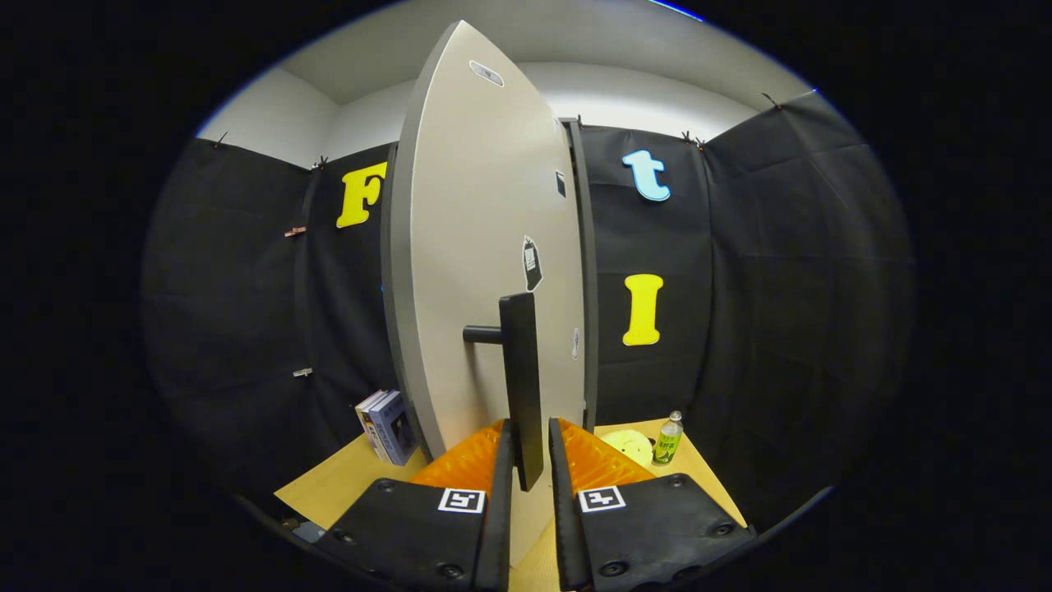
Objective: Open the shoe cabinet door, grab the shoes and put them into the shoe cabinet, then close the shoe cabinet door.
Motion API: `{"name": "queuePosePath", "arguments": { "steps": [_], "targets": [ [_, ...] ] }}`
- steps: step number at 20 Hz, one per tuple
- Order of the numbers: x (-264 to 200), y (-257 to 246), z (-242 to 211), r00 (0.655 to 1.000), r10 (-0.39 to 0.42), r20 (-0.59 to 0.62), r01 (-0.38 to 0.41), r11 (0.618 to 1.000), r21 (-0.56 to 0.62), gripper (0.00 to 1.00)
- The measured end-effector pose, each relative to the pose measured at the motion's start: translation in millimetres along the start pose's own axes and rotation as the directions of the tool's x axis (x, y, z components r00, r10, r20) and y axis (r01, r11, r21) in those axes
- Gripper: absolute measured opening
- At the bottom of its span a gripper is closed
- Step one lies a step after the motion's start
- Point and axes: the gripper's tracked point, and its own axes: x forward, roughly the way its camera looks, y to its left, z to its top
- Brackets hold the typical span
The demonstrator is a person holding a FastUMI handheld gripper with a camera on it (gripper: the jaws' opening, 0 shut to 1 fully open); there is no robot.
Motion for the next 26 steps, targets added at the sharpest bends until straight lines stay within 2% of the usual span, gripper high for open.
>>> {"name": "queuePosePath", "arguments": {
  "steps": [5, 11, 17, 22, 26],
  "targets": [
    [-17, -36, 12, 0.991, -0.124, 0.056, 0.126, 0.991, -0.043, 0.26],
    [-24, -46, 19, 0.981, -0.162, 0.102, 0.168, 0.985, -0.045, 0.26],
    [-26, -26, 2, 0.993, -0.100, 0.055, 0.104, 0.993, -0.062, 0.26],
    [-22, 4, -34, 0.998, -0.016, -0.058, 0.012, 0.998, -0.056, 0.26],
    [-9, 32, -66, 0.992, 0.014, -0.126, -0.017, 0.999, -0.028, 0.26]
  ]
}}
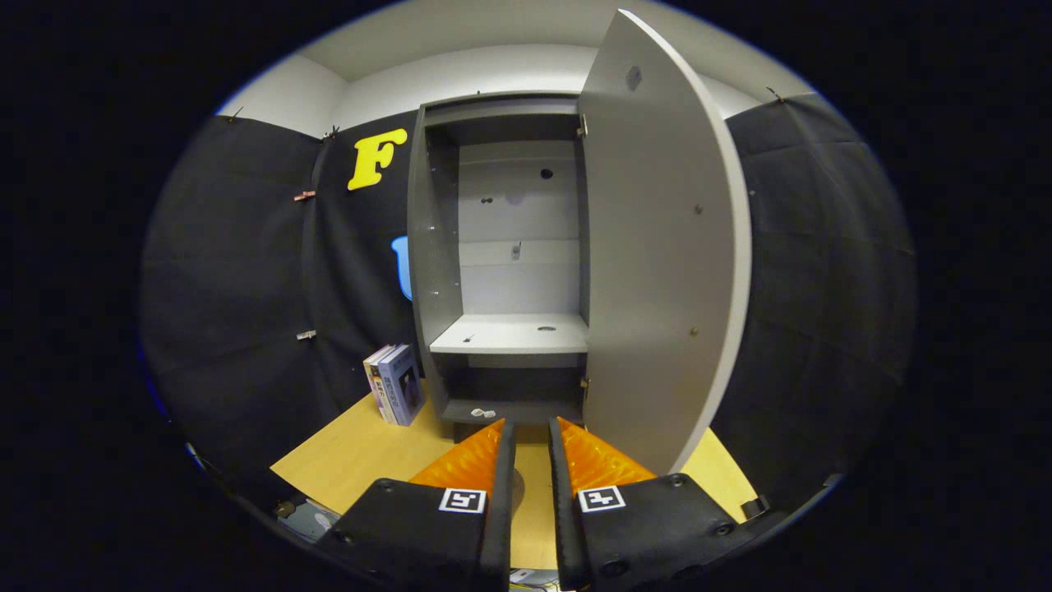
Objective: Open the shoe cabinet door, grab the shoes and put them into the shoe cabinet, then close the shoe cabinet door.
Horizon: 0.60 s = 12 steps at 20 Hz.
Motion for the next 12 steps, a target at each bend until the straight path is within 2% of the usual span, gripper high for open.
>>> {"name": "queuePosePath", "arguments": {
  "steps": [8, 12],
  "targets": [
    [91, 60, -97, 0.986, -0.030, -0.166, 0.035, 0.999, 0.030, 0.26],
    [122, 76, -162, 0.954, -0.048, -0.294, 0.064, 0.997, 0.044, 0.26]
  ]
}}
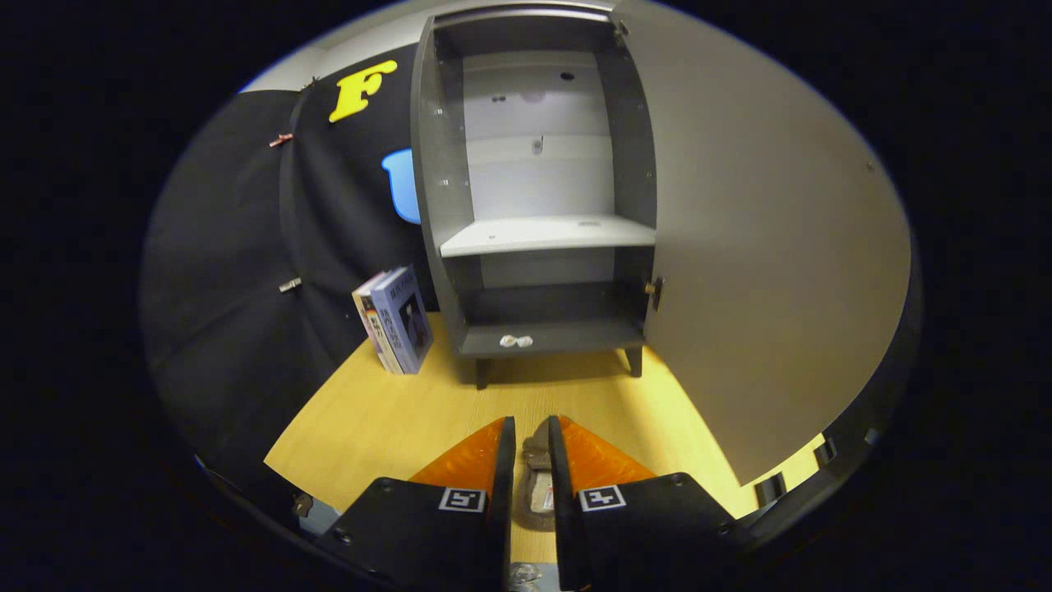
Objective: Open the shoe cabinet door, grab the shoes and put them into the shoe cabinet, then close the shoe cabinet door.
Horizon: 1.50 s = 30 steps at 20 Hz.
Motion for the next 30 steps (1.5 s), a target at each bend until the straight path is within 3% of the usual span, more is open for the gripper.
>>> {"name": "queuePosePath", "arguments": {
  "steps": [10, 14, 19, 30],
  "targets": [
    [86, -2, -118, 0.969, -0.074, -0.235, 0.082, 0.996, 0.023, 0.26],
    [110, -5, -145, 0.959, -0.083, -0.271, 0.089, 0.996, 0.012, 0.27],
    [136, -7, -169, 0.945, -0.081, -0.317, 0.084, 0.996, -0.004, 0.27],
    [183, -15, -161, 0.956, -0.099, -0.275, 0.089, 0.995, -0.047, 0.27]
  ]
}}
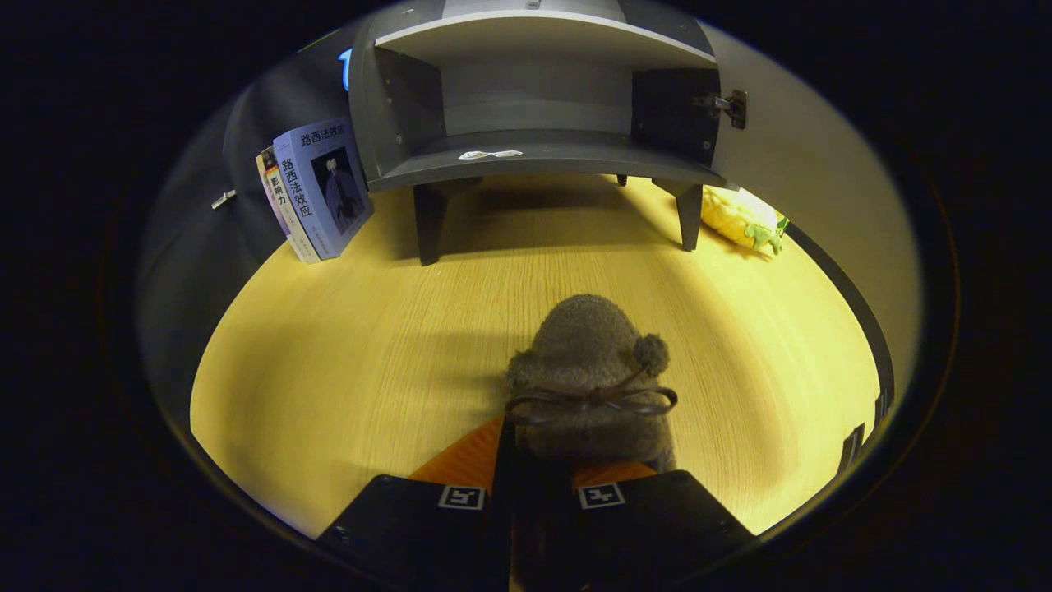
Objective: Open the shoe cabinet door, grab the shoes and put them into the shoe cabinet, then close the shoe cabinet door.
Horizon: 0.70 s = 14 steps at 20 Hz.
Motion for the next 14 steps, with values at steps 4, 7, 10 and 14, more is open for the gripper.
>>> {"name": "queuePosePath", "arguments": {
  "steps": [4, 7, 10, 14],
  "targets": [
    [6, -2, 5, 1.000, 0.003, 0.015, -0.003, 1.000, -0.003, 0.24],
    [12, -5, 5, 1.000, 0.002, 0.006, -0.002, 1.000, 0.001, 0.05],
    [6, -4, 5, 1.000, -0.006, -0.001, 0.006, 1.000, -0.021, 0.05],
    [-9, -5, 11, 1.000, 0.016, -0.001, -0.016, 0.999, -0.032, 0.05]
  ]
}}
